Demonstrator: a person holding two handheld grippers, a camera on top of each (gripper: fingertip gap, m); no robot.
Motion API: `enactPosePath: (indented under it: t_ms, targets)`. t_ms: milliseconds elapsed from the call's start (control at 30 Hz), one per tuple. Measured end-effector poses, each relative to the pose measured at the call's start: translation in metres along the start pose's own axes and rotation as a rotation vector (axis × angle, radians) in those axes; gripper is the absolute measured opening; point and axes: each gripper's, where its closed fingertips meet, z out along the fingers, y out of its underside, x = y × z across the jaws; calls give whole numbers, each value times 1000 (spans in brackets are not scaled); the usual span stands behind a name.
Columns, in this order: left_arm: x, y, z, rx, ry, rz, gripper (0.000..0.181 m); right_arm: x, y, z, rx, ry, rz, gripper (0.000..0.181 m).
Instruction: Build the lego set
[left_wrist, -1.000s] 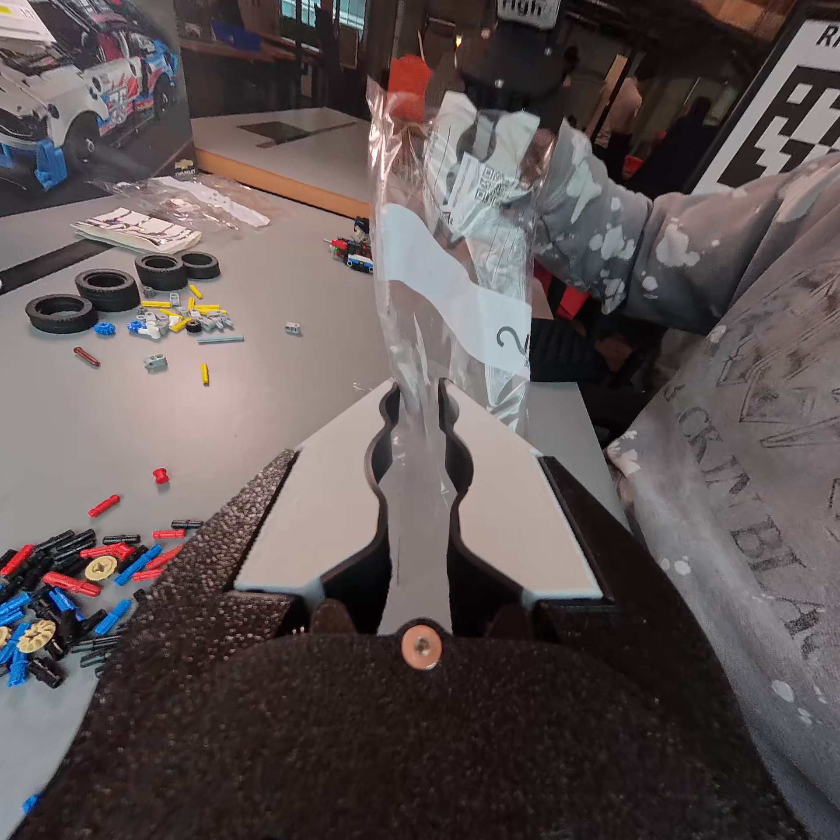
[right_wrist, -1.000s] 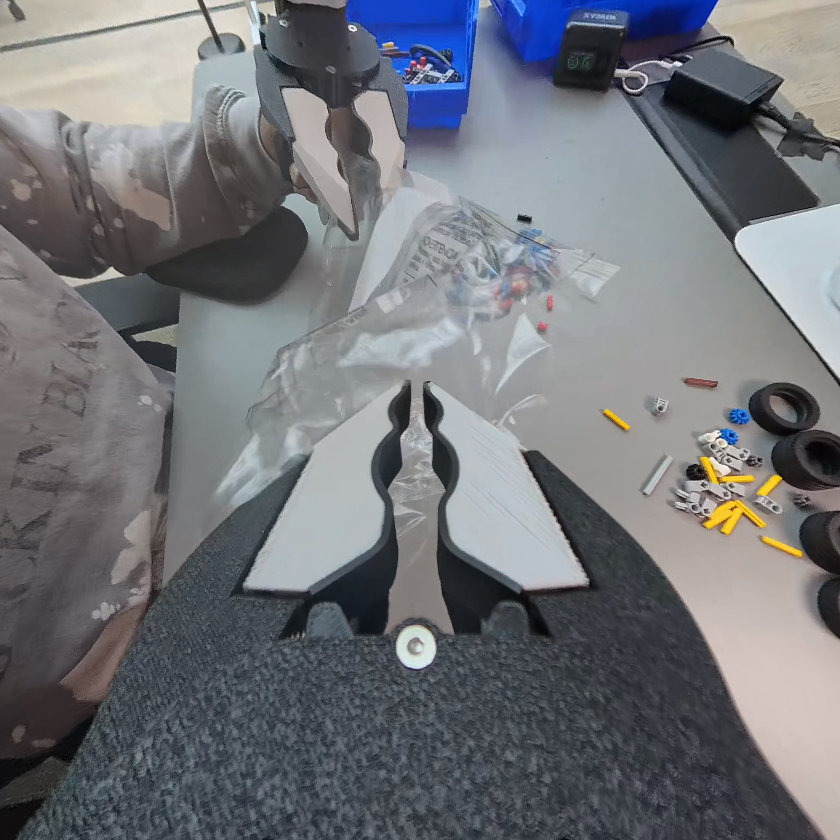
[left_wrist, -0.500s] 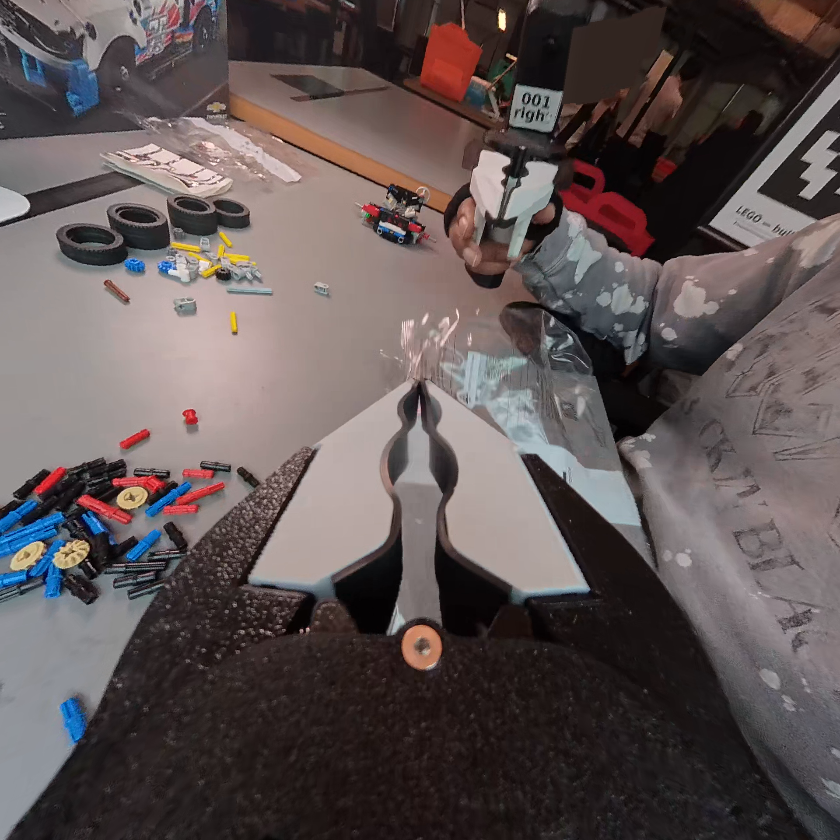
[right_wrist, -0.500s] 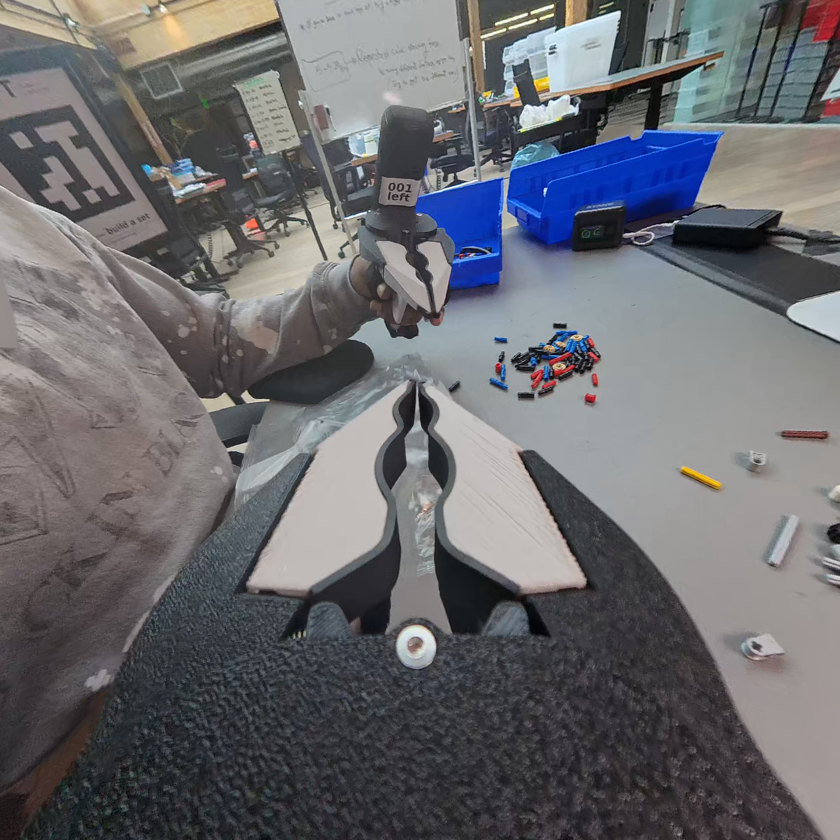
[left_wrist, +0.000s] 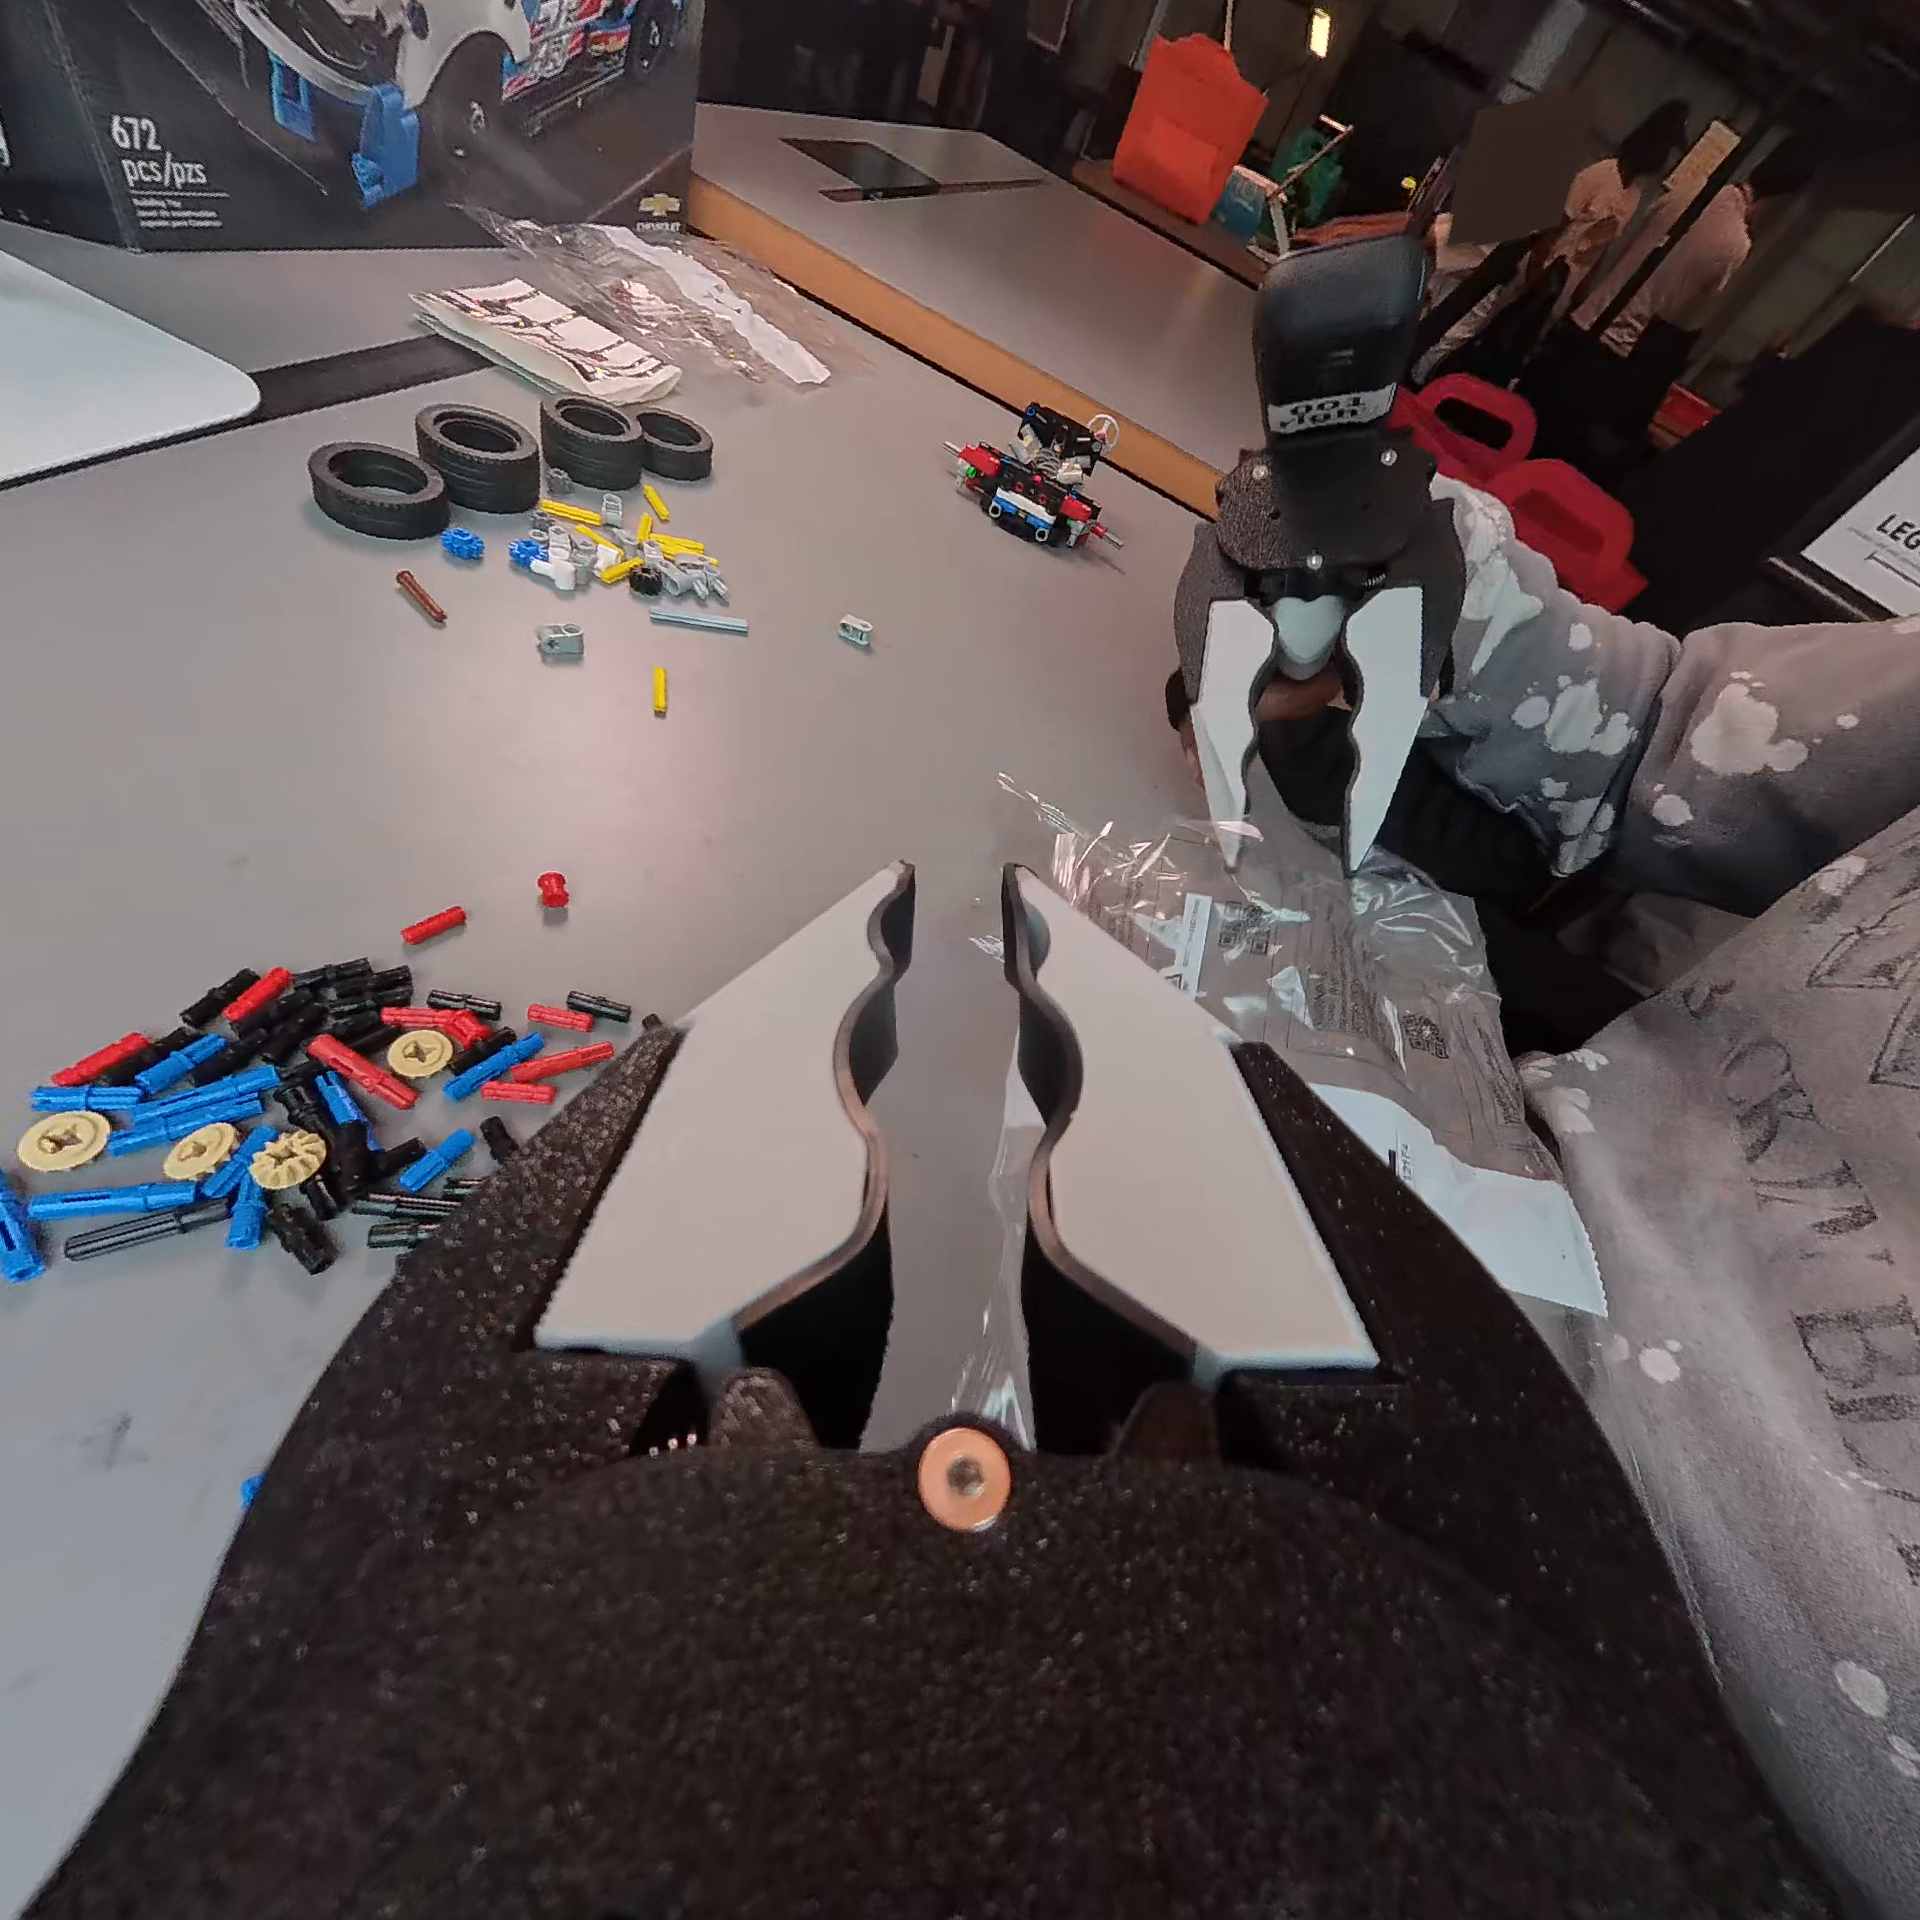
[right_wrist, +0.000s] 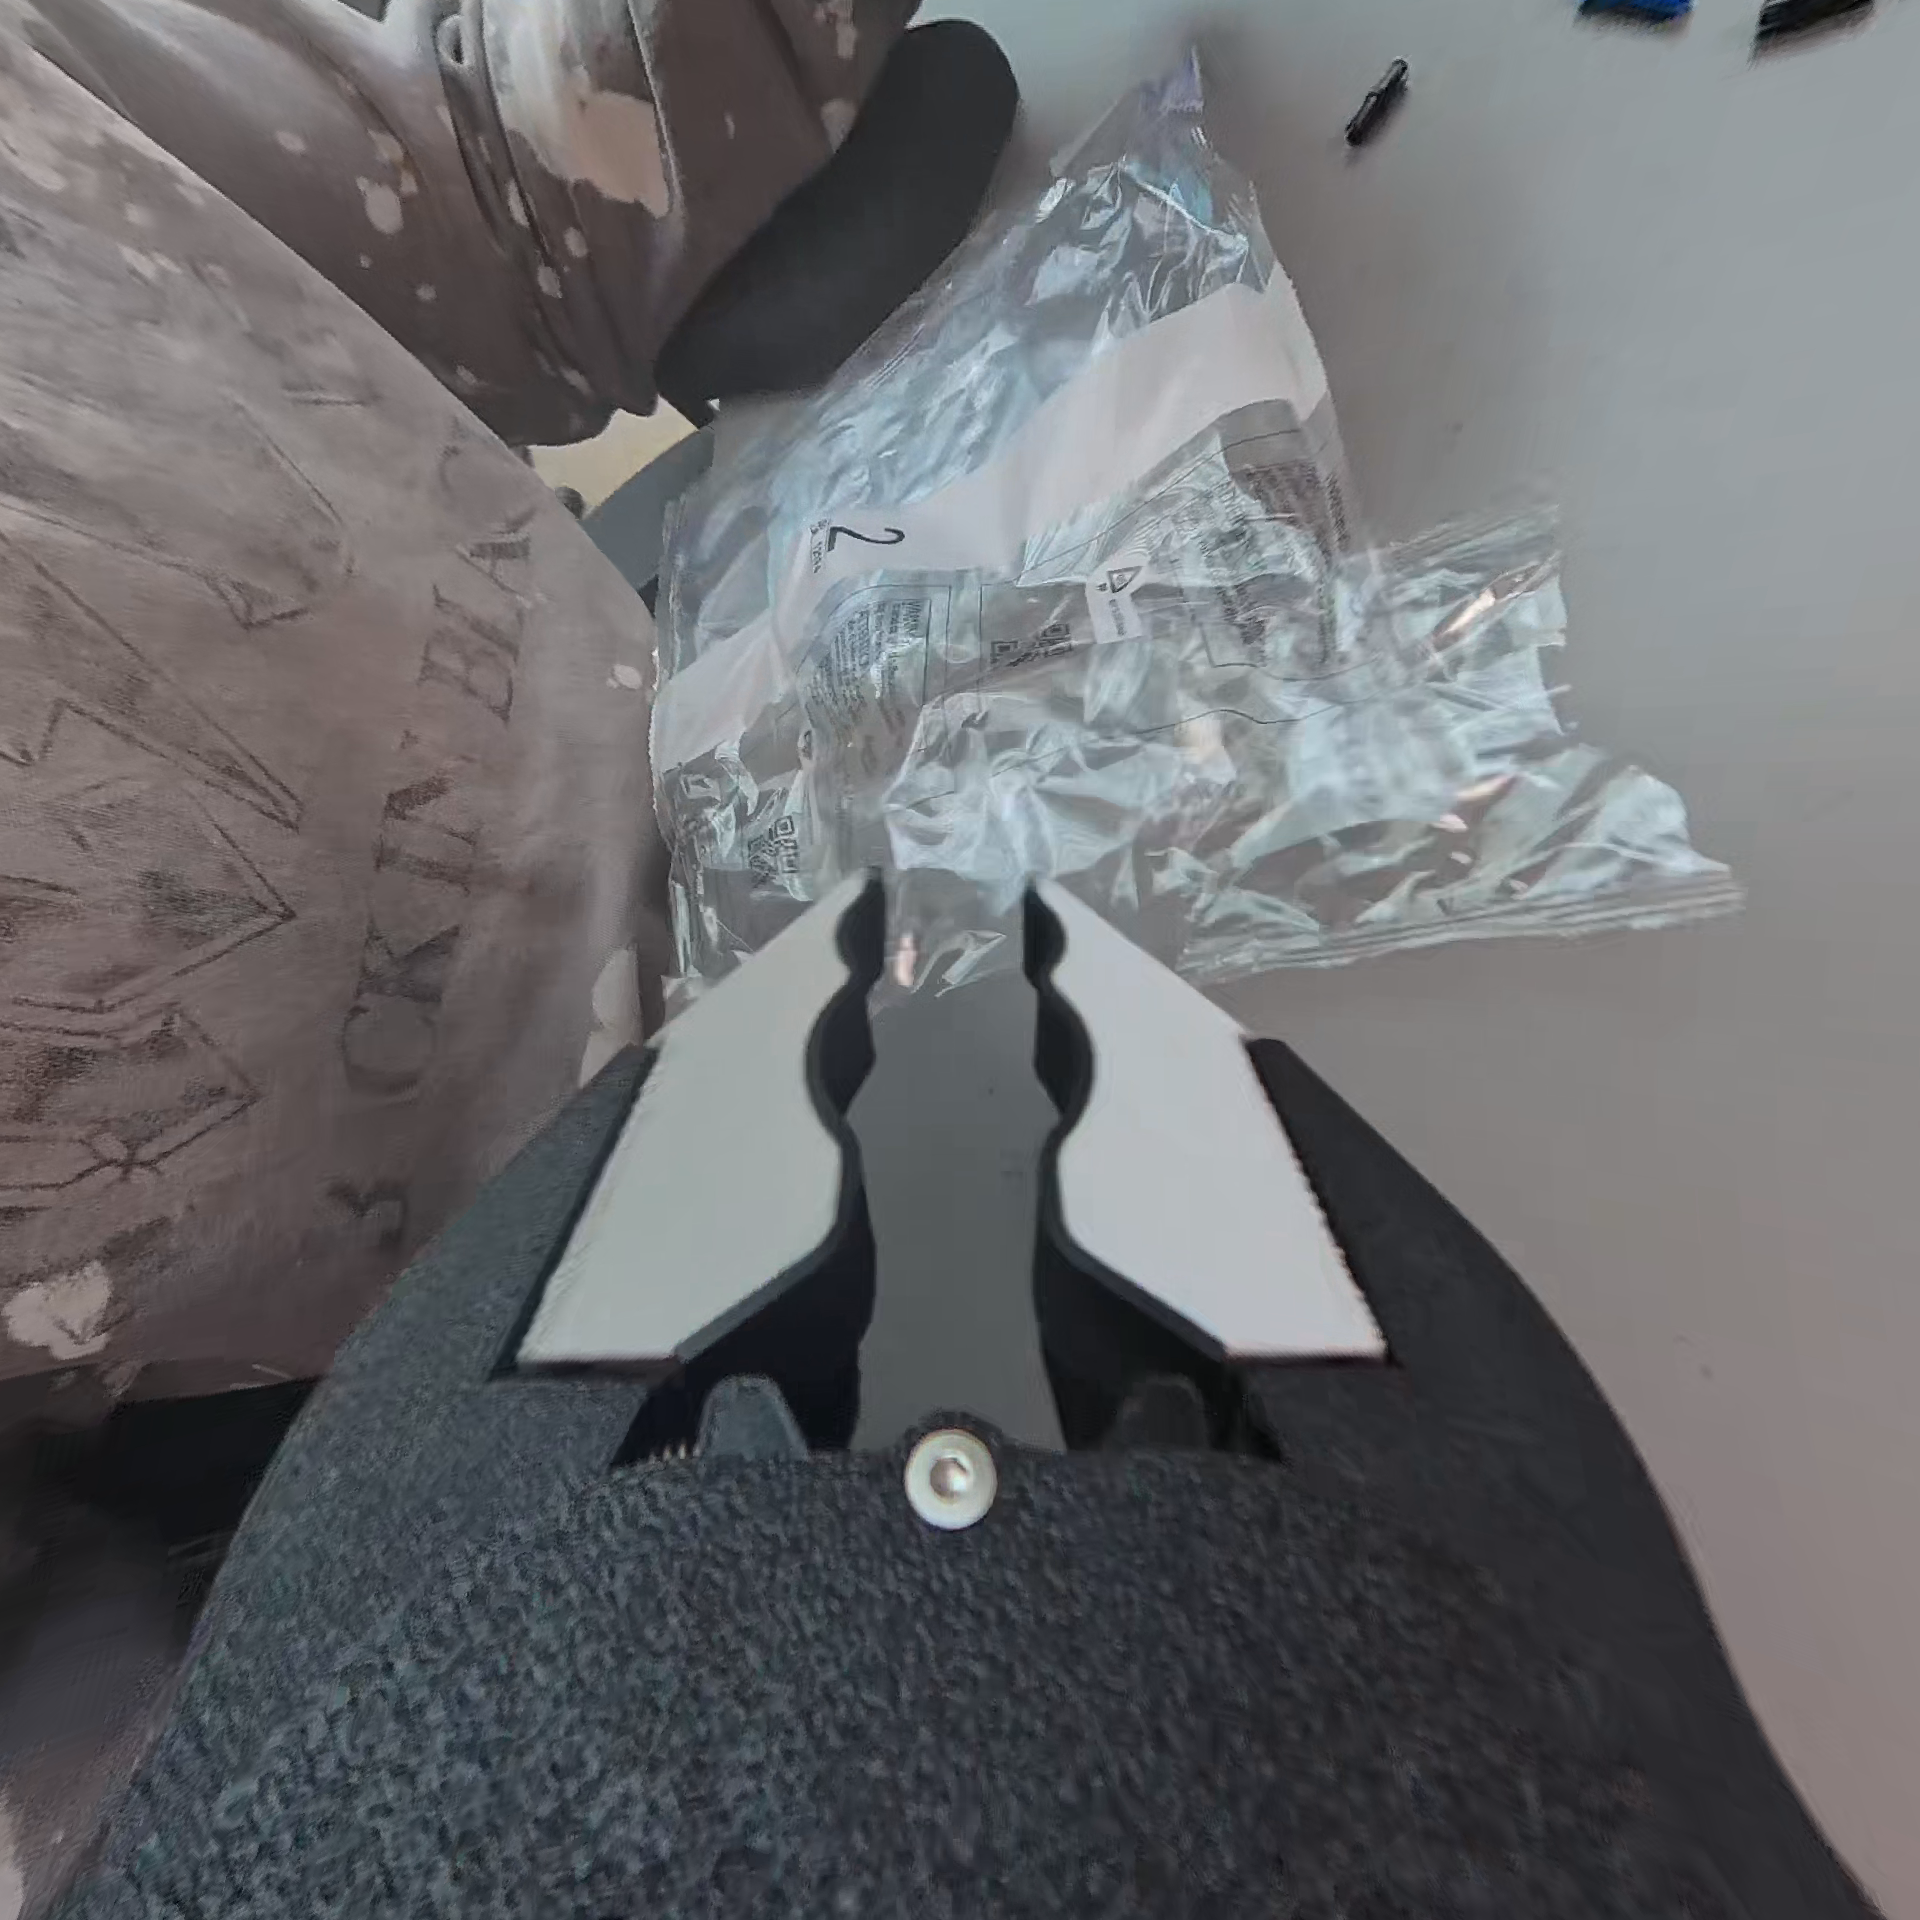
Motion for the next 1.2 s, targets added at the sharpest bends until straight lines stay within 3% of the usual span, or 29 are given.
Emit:
enactPosePath:
  t_ms: [100,167,267,367,500,600,667,767,833,933,1033,1200]
  targets:
    - [-1,-5,-4,31,3,-17,19,-8,-23,0,116,-53,-69,6]
    - [-3,-15,-12,93,12,-41,26,-16,-47,-23,268,-28,-209,0]
    - [-12,-40,-32,265,37,-139,51,-33,-81,-67,534,10,-373,0]
    - [-19,-55,-48,395,92,-249,69,-34,-95,-95,665,186,-550,0]
    - [-17,-40,-32,319,164,-337,80,-35,-103,-101,658,439,-776,0]
    - [-7,-38,-21,315,255,-397,68,-43,-109,-103,676,524,-877,0]
    - [6,-44,-22,336,328,-381,37,-41,-108,-102,666,564,-900,0]
    - [12,-54,-27,389,277,-261,1,-33,-101,-91,633,549,-875,0]
    - [11,-57,-30,398,205,-170,0,-19,-95,-84,593,517,-782,1]
    - [6,-60,-38,396,108,-86,0,2,-70,-78,448,390,-576,25]
    - [9,-63,-42,390,89,-50,0,-1,-47,-94,370,250,-436,41]
    - [16,-66,-34,374,80,-6,0,30,-83,-167,627,587,-410,49]
